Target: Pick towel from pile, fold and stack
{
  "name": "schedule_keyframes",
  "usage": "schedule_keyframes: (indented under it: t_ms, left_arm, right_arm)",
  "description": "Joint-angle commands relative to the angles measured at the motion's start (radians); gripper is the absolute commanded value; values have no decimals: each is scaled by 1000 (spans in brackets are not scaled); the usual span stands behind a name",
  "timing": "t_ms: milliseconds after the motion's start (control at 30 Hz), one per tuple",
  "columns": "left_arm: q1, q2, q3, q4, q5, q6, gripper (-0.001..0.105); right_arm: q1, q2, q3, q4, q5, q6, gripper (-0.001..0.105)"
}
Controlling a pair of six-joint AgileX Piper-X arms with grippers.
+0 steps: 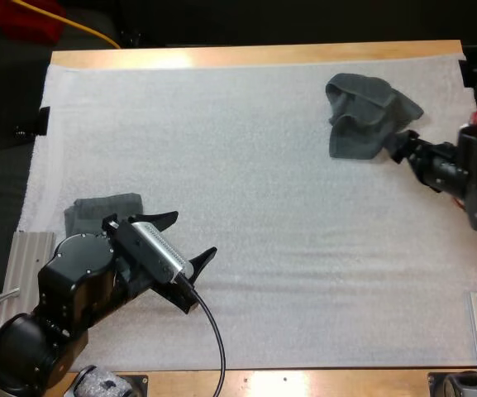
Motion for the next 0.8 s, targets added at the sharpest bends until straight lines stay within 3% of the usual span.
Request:
schedule_keyframes:
  t_ms: [0,333,767]
  left_arm:
    - [-3,-2,-9,-10,-10,-16,70]
    - [-3,-2,-9,-2,-3,-54,70]
    - [-3,-2,-9,-2,-2,-68,70]
  right_arm:
    - [6,13,-9,-37,16,26,82]
    - [12,203,-9,-233,17,194,82]
    - [15,411,-84,-376,-2,265,82]
